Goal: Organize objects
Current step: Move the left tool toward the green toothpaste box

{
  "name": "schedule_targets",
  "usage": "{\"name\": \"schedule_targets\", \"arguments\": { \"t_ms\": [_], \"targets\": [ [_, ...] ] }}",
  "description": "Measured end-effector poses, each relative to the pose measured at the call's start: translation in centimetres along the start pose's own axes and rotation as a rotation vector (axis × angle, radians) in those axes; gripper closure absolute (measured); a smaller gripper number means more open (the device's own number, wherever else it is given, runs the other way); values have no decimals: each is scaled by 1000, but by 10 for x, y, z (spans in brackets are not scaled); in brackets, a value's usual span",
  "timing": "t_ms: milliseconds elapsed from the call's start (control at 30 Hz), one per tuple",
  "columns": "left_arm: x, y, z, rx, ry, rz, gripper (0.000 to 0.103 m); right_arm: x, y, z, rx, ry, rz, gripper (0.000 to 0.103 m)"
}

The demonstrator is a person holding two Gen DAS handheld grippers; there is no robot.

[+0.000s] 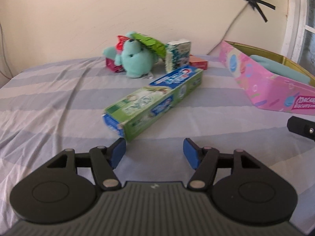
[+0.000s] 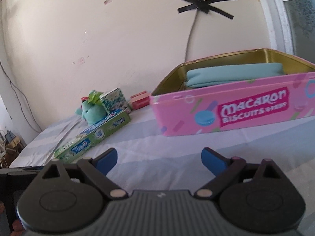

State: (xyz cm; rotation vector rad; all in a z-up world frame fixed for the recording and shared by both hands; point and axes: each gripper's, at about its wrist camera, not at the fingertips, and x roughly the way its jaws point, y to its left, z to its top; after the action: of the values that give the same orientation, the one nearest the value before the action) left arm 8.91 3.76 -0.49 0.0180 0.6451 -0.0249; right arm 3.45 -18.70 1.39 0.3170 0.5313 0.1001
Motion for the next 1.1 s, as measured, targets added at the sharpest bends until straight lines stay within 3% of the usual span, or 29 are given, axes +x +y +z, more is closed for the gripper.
{"name": "schedule_targets", "arguments": {
  "t_ms": [367,633,700,1100],
  "targets": [
    [-5,17,-8,-33,-37,-10,35,16,28,-6,-81,34,28,7],
    [-10,11,-10,7,-73,-18,34,22,11,-4,26,68,63,7],
    [-13,10,-11,14,-87,-21,30,22,7,-4,47,70,73,7],
    [-26,12,-14,-2,-179,-74,28,21,8,-5,42,68,80,6]
  ]
}}
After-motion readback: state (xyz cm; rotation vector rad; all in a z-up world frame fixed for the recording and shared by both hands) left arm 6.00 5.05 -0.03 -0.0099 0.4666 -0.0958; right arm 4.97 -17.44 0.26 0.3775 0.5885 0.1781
